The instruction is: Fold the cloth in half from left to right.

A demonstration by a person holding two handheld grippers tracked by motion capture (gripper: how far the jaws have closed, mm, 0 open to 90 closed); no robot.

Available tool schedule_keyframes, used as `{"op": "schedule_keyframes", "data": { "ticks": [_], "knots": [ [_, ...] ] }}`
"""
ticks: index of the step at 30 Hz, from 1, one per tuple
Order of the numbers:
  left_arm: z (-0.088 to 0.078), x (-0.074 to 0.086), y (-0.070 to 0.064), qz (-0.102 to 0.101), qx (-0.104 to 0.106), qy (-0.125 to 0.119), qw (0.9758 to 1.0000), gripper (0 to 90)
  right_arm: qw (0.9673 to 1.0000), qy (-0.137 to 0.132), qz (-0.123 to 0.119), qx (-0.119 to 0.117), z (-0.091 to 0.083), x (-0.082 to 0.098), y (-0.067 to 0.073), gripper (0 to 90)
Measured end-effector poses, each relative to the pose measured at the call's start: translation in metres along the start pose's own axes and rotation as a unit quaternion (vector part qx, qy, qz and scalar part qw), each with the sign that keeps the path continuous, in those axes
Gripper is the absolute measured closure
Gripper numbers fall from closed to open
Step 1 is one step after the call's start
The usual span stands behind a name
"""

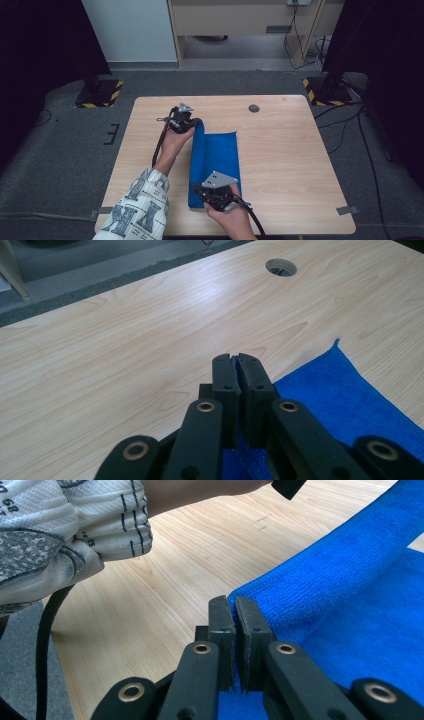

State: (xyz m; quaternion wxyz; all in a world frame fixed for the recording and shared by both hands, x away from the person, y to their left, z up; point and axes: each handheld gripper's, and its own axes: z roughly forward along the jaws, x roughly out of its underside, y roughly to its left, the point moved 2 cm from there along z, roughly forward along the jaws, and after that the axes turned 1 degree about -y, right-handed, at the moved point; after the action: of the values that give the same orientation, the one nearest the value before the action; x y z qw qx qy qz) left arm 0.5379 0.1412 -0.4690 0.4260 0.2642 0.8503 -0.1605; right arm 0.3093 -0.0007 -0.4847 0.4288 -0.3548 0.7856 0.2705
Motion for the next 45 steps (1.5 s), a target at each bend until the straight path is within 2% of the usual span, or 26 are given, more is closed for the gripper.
{"op": "schedule_keyframes", "data": {
  "ticks": [10,17,25,34,45],
  "knots": [
    [0.013,-0.002,-0.015,-0.007,0.014,0.003,0.9999,86.3,0.9999,-0.006,0.0,0.015,-0.017,0.001,-0.008,86.8],
    [0.021,-0.004,-0.023,-0.005,0.018,0.003,0.9998,86.4,0.9998,0.007,0.001,0.017,-0.023,0.008,-0.015,86.7],
    [0.031,-0.002,-0.03,-0.016,0.03,0.003,0.9994,86.4,0.9996,0.013,0.008,0.024,-0.03,0.015,-0.024,86.6],
    [0.033,-0.005,-0.042,-0.007,0.036,-0.002,0.9993,86.4,0.9993,0.018,0.011,0.032,-0.036,0.02,-0.03,86.6],
    [0.041,-0.004,-0.045,-0.012,0.035,0.007,0.9993,86.3,0.999,0.023,0.01,0.037,-0.043,0.024,-0.035,86.2]
  ]
}}
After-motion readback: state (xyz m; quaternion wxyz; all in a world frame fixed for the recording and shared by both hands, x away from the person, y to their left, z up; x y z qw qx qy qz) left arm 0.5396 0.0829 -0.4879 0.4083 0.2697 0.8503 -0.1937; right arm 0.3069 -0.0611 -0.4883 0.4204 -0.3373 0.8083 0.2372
